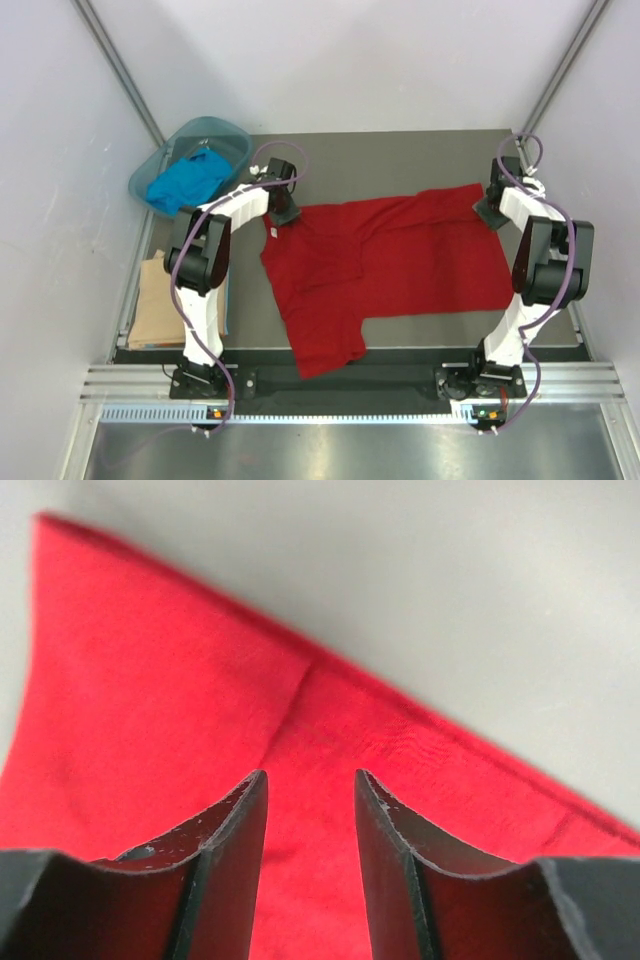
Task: Fold and stack the t-shirts
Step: Fold the tshirt
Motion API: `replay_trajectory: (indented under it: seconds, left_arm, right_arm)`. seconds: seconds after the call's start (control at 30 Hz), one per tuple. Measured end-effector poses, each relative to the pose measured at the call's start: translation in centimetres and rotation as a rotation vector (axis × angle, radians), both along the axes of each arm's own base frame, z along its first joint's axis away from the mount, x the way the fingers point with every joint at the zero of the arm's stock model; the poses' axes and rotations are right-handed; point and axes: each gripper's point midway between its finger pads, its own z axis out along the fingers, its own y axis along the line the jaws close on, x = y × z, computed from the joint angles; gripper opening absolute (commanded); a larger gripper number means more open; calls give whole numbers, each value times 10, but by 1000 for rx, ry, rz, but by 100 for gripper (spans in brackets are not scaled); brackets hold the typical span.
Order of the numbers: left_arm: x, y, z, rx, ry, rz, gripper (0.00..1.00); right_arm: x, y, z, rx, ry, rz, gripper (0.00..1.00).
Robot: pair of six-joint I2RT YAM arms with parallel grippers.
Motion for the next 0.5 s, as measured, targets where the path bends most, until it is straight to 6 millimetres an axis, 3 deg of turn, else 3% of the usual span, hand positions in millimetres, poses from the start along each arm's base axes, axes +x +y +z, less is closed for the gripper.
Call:
replay_trajectory:
  seconds: [0.23, 0.5]
  left_arm:
    - [10, 2, -1, 7, 10, 5, 29]
    - [9, 3, -1, 8, 17, 26, 29]
  right_arm:
    - [-2, -18, -20, 4, 39, -49, 39]
    - [5, -26, -26, 3, 26, -65, 37]
